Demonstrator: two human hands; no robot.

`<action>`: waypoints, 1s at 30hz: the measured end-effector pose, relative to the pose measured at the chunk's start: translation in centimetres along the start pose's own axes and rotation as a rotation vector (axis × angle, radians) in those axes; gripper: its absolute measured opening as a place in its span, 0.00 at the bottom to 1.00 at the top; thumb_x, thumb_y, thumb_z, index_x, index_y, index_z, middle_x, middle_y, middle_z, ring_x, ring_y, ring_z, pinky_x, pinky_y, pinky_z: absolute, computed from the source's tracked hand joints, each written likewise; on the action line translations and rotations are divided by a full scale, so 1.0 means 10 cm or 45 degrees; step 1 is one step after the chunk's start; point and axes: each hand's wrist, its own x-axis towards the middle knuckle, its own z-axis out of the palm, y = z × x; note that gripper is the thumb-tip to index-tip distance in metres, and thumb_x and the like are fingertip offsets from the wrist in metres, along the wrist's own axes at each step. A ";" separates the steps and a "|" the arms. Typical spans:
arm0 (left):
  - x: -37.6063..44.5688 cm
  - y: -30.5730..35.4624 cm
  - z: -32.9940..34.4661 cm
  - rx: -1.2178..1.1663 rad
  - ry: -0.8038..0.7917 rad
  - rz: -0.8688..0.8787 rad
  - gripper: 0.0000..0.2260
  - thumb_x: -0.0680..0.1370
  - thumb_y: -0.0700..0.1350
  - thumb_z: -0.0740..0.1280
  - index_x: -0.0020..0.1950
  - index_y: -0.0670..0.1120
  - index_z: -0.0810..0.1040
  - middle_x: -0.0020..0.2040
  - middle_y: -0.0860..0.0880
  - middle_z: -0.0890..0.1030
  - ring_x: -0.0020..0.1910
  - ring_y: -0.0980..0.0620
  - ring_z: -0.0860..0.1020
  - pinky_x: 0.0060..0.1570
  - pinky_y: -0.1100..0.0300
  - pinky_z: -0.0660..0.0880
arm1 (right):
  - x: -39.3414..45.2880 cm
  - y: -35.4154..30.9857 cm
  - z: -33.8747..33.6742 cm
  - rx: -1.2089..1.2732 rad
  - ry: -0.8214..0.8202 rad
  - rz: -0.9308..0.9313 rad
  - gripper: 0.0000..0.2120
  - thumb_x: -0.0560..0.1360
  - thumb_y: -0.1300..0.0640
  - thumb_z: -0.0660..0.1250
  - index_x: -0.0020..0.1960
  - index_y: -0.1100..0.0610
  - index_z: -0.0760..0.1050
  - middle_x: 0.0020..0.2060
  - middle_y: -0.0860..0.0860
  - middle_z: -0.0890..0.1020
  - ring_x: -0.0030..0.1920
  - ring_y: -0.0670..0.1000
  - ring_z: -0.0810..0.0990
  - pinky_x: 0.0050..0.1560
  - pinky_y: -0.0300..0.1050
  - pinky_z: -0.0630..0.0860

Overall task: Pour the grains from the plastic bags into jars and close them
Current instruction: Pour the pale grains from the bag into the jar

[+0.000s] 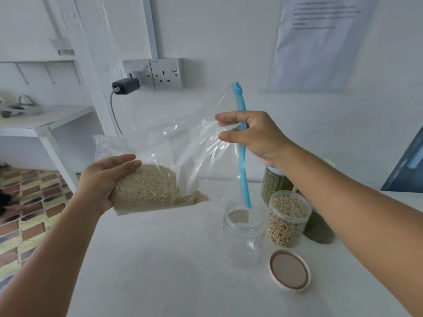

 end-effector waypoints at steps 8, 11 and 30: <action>-0.09 0.24 0.00 0.066 0.052 0.057 0.10 0.69 0.39 0.79 0.50 0.46 0.86 0.35 0.50 0.86 0.32 0.55 0.83 0.32 0.61 0.82 | -0.03 0.06 0.04 0.019 0.002 -0.049 0.19 0.75 0.61 0.77 0.65 0.51 0.83 0.56 0.44 0.85 0.49 0.42 0.83 0.57 0.35 0.79; -0.11 0.32 0.02 0.080 0.064 0.069 0.09 0.70 0.39 0.79 0.49 0.46 0.86 0.34 0.51 0.85 0.30 0.55 0.83 0.31 0.61 0.81 | -0.03 0.06 0.02 0.032 0.015 -0.064 0.18 0.75 0.60 0.77 0.65 0.50 0.83 0.56 0.43 0.85 0.52 0.46 0.84 0.58 0.36 0.80; -0.17 0.54 0.24 0.114 0.068 0.211 0.07 0.67 0.41 0.81 0.43 0.48 0.88 0.34 0.48 0.85 0.29 0.51 0.81 0.36 0.56 0.84 | -0.20 0.14 -0.18 0.109 0.114 -0.137 0.18 0.76 0.60 0.76 0.63 0.47 0.83 0.56 0.44 0.86 0.58 0.49 0.83 0.66 0.46 0.78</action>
